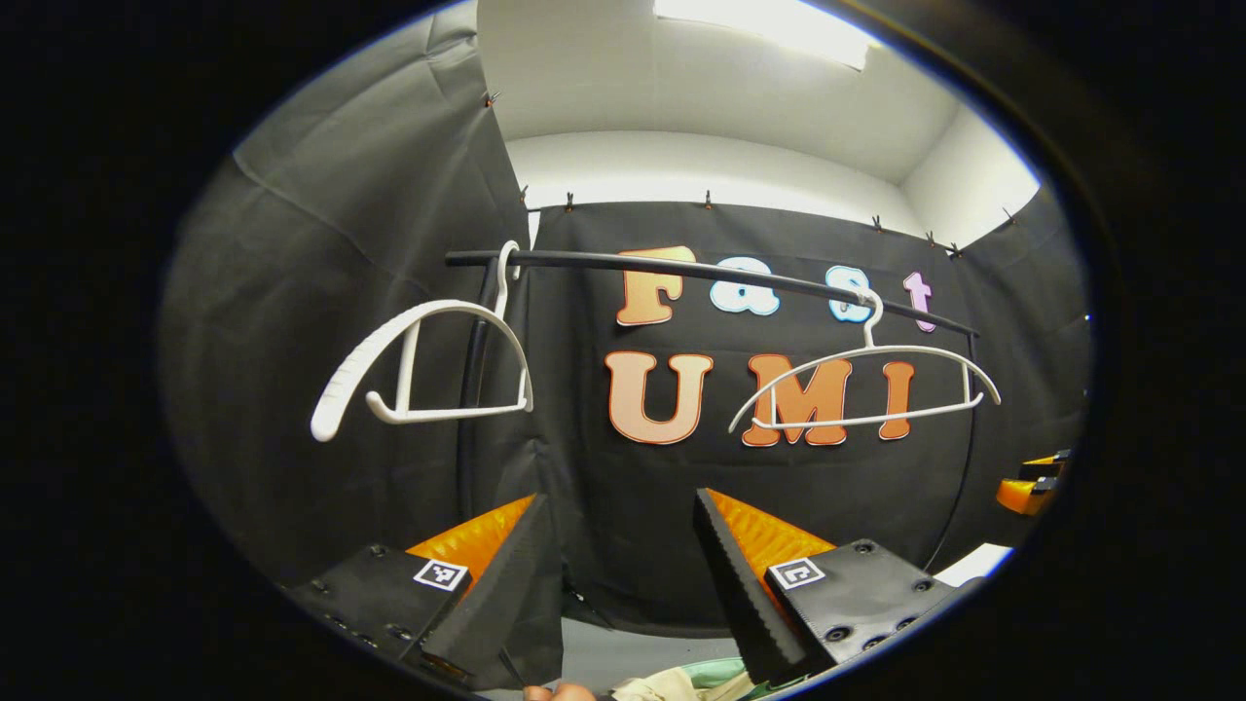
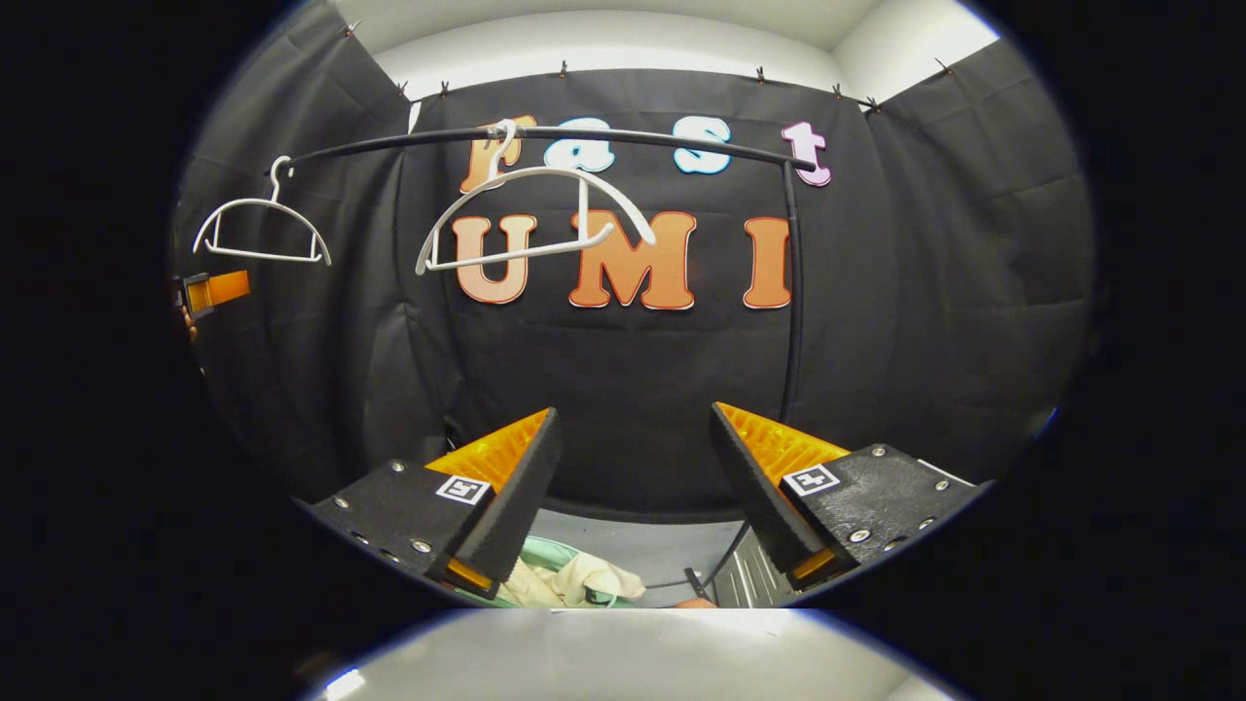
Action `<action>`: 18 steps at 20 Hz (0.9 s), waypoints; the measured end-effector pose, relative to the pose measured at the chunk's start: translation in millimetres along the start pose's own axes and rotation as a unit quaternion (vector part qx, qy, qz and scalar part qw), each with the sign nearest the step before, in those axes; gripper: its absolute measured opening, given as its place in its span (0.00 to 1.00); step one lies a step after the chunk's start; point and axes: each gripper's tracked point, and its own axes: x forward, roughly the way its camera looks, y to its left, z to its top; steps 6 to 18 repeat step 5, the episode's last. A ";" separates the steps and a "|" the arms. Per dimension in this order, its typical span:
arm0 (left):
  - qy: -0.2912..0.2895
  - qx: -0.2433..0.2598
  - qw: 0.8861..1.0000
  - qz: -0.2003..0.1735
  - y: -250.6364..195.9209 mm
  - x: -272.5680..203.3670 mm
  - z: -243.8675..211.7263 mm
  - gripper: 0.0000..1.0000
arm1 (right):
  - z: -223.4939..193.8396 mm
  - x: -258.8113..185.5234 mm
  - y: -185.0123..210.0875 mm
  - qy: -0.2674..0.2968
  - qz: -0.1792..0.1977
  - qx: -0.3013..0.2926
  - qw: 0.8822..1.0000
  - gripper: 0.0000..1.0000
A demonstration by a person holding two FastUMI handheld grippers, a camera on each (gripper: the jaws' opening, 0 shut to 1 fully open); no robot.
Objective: Grasp the clothes on the hanger with both hands and then place them into the laundry hamper below.
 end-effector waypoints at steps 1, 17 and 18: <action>0.002 0.001 1.000 0.000 0.1 0.6 -0.9 0.93 | -0.8 0.5 -2.1 0.001 -0.002 0.001 1.000 0.94; 0.002 0.007 1.000 0.006 1.0 2.5 0.9 1.00 | 1.1 -0.5 -9.5 0.000 -0.008 0.003 1.000 0.94; 0.002 0.007 1.000 0.006 1.0 2.5 0.9 1.00 | 1.1 -0.5 -9.5 0.000 -0.008 0.003 1.000 0.94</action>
